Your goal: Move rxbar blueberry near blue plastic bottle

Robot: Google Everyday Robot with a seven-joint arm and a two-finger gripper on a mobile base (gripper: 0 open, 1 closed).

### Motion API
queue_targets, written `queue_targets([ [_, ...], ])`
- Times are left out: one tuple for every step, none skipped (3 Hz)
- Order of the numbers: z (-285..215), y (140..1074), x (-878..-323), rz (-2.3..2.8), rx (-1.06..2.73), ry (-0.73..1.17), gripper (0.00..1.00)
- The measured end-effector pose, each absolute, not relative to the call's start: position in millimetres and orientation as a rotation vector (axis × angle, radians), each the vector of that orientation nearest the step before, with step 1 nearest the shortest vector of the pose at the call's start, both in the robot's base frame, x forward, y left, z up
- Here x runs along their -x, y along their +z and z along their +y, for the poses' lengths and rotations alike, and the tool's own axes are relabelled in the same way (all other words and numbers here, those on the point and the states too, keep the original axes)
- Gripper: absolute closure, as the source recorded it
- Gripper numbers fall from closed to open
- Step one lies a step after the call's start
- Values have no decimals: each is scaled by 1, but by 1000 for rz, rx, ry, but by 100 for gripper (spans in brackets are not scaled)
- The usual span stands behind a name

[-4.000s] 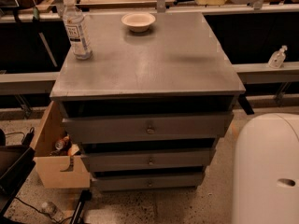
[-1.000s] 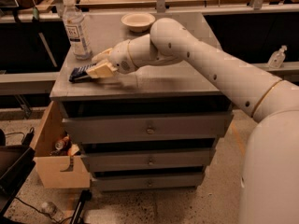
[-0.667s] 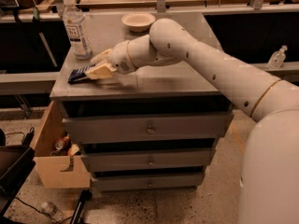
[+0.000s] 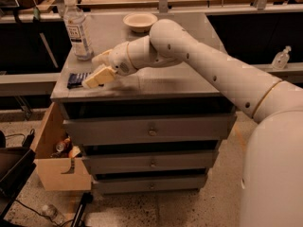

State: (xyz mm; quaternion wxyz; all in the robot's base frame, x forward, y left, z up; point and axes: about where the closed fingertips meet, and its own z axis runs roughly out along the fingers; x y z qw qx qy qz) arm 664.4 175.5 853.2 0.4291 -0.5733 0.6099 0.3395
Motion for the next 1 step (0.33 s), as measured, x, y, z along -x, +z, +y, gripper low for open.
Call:
queue_targets([
  [177,853,-664,1521,1433,850,0],
])
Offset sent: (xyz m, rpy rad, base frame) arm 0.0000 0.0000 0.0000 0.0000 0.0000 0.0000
